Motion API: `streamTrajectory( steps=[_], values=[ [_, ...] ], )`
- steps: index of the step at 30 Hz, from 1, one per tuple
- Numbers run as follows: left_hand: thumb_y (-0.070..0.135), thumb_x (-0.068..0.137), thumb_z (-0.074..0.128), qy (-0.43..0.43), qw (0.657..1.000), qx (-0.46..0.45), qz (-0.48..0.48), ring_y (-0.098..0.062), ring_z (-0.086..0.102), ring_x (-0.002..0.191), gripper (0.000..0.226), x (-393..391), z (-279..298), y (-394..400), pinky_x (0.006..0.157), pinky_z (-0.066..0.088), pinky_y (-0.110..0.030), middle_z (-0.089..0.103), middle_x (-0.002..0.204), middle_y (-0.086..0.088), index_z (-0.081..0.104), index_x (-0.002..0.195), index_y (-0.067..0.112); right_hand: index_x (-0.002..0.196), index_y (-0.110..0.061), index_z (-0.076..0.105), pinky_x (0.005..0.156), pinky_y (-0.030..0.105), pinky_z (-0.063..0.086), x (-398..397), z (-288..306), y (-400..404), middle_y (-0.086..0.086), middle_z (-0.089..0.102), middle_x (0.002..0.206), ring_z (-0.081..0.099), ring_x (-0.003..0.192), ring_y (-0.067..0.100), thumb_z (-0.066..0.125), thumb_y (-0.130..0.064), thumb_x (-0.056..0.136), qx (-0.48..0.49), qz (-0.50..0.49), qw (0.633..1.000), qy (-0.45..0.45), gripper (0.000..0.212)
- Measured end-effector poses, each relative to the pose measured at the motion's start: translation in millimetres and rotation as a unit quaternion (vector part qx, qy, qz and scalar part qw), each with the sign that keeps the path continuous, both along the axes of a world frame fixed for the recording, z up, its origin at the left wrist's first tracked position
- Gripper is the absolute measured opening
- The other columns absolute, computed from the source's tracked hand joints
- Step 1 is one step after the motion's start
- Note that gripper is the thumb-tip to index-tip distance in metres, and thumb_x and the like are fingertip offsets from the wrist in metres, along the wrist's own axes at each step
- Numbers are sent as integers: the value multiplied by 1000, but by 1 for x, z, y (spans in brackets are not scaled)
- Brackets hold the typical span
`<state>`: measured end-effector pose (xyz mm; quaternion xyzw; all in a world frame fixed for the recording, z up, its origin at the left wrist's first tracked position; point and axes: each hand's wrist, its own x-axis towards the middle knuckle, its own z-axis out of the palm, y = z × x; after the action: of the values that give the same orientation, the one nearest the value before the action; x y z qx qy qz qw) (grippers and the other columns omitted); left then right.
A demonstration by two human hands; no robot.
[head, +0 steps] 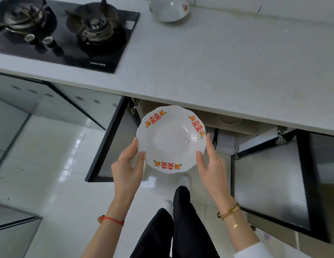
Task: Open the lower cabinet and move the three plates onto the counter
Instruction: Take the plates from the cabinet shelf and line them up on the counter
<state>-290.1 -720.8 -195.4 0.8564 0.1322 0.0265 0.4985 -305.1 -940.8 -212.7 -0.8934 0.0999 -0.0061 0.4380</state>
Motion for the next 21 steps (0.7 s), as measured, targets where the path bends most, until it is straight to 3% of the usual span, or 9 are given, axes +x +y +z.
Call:
streamTrajectory(
  steps=[5,8,10,12,15,18,19,21],
  values=[
    [18,91,64,-18,1000,9,-18,15,50,112,43,5,44,-6,92,33,4,60,128,14,56,133,25,153,-15,16,52,5,43,-1,41,-5,-15,58,107,57,71,-9,47,-22,99,10,-15,1000,-16,62],
    [18,91,63,-28,999,12,-33,22,48,104,43,20,59,-16,86,33,6,59,125,18,56,133,26,153,-17,18,72,15,51,9,56,-15,-13,58,110,60,82,3,47,-22,99,5,-29,999,-39,61],
    [17,91,62,-38,998,8,-42,23,50,99,43,31,67,-26,84,33,6,60,120,24,56,132,29,152,-18,20,77,15,47,19,63,-25,-10,59,113,57,85,2,47,-23,99,0,-39,998,-52,60],
    [16,91,61,-46,998,4,-49,15,55,84,43,45,75,-39,78,36,3,61,99,32,58,130,33,152,-18,22,72,5,40,32,71,-37,-10,59,103,52,75,-5,47,-22,99,-9,-41,997,-61,59],
    [15,90,61,-60,996,5,-71,1,47,69,47,70,85,-59,70,41,-5,49,70,28,55,125,45,152,-17,22,69,-3,37,56,80,-60,-9,60,102,51,73,-5,48,-21,99,-16,-47,996,-73,59],
    [14,91,61,-71,994,9,-76,-4,57,70,48,94,90,-80,69,46,-7,54,74,33,50,130,38,152,-18,19,65,5,42,80,85,-81,-4,63,94,55,72,3,47,-23,99,-22,-46,996,-74,61],
    [13,91,61,-73,995,7,-71,5,60,74,47,103,92,-87,71,45,-2,59,83,34,50,133,31,152,-18,18,67,5,42,88,87,-88,-6,62,96,55,74,5,47,-24,99,-18,-46,996,-74,61],
    [14,91,61,-69,995,0,-67,17,60,84,45,123,93,-102,78,42,2,69,105,21,53,135,23,152,-15,19,79,-1,38,106,92,-102,-12,55,114,54,92,2,46,-24,99,-7,-45,996,-79,60]
  ],
)
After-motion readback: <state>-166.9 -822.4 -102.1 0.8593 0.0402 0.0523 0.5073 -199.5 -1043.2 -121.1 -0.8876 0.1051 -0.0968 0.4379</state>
